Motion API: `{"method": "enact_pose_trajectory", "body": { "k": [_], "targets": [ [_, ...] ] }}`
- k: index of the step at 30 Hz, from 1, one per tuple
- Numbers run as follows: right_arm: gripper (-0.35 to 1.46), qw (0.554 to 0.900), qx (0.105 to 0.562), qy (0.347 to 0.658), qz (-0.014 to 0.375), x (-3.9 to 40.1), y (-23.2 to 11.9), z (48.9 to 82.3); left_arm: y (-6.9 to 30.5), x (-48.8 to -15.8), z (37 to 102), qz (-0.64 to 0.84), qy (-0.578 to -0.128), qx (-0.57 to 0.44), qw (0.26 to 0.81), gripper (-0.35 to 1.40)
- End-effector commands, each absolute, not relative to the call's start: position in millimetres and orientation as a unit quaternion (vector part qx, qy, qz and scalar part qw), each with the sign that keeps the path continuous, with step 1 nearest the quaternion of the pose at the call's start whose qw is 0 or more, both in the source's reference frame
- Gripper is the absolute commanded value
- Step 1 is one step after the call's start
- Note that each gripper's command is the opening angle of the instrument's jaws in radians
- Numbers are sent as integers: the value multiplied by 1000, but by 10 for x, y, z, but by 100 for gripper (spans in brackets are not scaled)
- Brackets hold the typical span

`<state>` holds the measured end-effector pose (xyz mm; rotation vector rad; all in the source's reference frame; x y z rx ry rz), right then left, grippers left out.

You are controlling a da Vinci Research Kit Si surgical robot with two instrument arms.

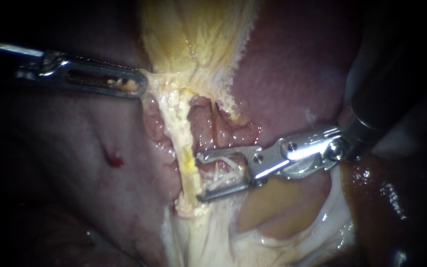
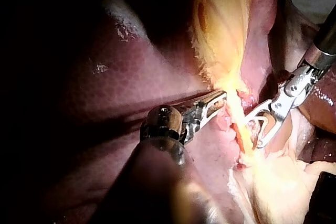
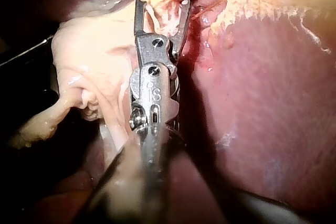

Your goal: Clipping first clip left tube

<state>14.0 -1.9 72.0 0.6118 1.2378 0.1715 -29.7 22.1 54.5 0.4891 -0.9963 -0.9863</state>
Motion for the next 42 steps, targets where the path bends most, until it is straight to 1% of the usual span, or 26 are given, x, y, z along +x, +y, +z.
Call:
{"method": "enact_pose_trajectory", "body": {
  "k": [1, 13, 24, 29, 32, 42],
  "targets": [
    [50, 766, 283, 571, 80, 142, -20, 718, 221, -297, 545, -449, -454, 223, 737, -28],
    [50, 757, 291, 579, 85, 160, -29, 716, 221, -298, 545, -449, -454, 223, 737, -30],
    [49, 736, 323, 589, 81, 180, -47, 716, 222, -300, 546, -449, -454, 223, 737, -32],
    [49, 725, 337, 596, 77, 192, -48, 715, 223, -303, 546, -450, -454, 223, 736, -32],
    [49, 722, 342, 597, 70, 199, -47, 715, 223, -305, 546, -449, -454, 224, 736, -32],
    [49, 722, 346, 595, 69, 210, -53, 720, 223, -309, 544, -447, -454, 223, 737, -32]
  ]
}}
